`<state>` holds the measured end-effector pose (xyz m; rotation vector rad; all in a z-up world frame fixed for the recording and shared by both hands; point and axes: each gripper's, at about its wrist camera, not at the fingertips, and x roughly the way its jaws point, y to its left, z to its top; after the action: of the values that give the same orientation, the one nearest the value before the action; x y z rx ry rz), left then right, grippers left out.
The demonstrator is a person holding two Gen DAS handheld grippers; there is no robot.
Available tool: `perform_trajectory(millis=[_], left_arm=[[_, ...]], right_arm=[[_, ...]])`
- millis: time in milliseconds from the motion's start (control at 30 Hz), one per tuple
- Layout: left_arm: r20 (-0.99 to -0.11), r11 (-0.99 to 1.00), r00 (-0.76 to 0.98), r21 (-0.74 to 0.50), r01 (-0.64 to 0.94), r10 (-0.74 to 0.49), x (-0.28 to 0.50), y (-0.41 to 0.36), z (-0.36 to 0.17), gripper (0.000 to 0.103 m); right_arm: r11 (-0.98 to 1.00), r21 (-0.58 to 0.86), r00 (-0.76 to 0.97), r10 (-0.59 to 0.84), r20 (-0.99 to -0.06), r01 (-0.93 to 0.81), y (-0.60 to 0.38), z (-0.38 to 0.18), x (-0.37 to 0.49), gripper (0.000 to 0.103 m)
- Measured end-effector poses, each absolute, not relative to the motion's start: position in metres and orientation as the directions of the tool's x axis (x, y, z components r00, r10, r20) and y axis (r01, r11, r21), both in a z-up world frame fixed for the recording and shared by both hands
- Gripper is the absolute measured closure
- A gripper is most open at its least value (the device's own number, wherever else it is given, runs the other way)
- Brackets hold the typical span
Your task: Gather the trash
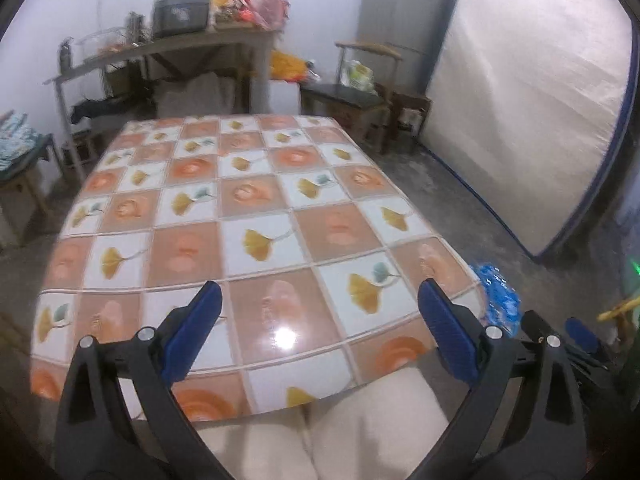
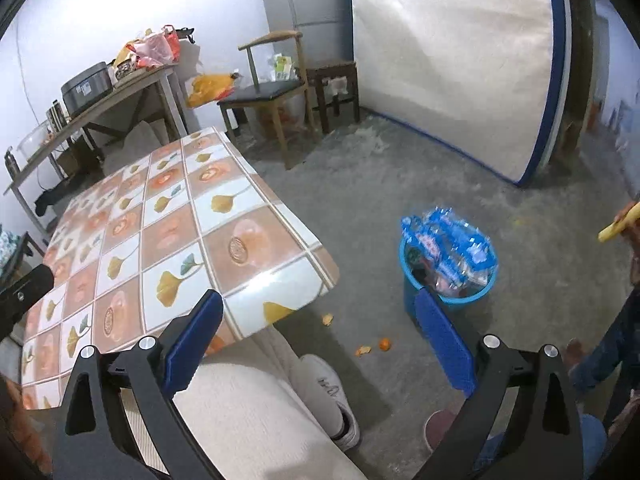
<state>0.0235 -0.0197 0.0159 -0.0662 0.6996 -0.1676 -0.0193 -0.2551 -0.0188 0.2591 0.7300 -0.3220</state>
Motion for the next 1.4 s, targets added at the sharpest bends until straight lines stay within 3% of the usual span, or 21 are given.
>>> perform_trajectory(millis=[300, 667, 1400], left_arm=[[-0.624, 0.999, 0.78, 0.004, 0.048, -0.035, 0.011, -0.018, 0.026, 0.008], [-0.712, 0.987, 0.698, 0.044, 0.157, -0.079, 0.012, -0.034, 0.003, 0.008], [-0.731, 1.0, 0.683, 0.023, 0.016, 0.006, 0.004, -0.019, -0.008, 0.008]], right_arm=[[0.897, 0.03, 0.729, -0.339, -0.595, 0.441, -0.23, 0.006, -0.036, 0.006], [0.891, -0.056, 0.684, -0.385, -0.62, 0.451, -0.219, 0.002, -0.032, 0.006], [0.888, -0.096, 0.661, -0.403, -0.634, 0.449, -0.22, -0.003, -0.027, 0.006]])
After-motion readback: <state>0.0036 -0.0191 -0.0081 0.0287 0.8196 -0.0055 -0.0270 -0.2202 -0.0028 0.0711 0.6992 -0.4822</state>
